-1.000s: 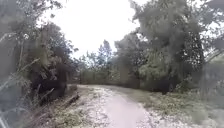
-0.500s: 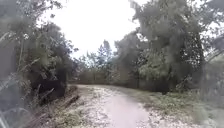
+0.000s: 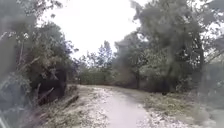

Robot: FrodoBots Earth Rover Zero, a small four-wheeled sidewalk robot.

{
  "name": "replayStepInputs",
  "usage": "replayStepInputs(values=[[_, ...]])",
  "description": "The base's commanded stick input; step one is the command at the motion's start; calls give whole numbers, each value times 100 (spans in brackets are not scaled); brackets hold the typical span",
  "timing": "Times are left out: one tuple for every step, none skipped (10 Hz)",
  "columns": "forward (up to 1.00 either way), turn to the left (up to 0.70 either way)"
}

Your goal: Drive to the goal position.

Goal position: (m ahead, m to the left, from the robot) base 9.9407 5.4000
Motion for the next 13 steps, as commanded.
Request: replayStepInputs(values=[[70, 0], [70, 0], [70, 0], [70, 0], [70, 0], [70, 0], [70, 0], [70, 0], [70, 0], [70, 0], [70, 0], [70, 0], [70, 0]])
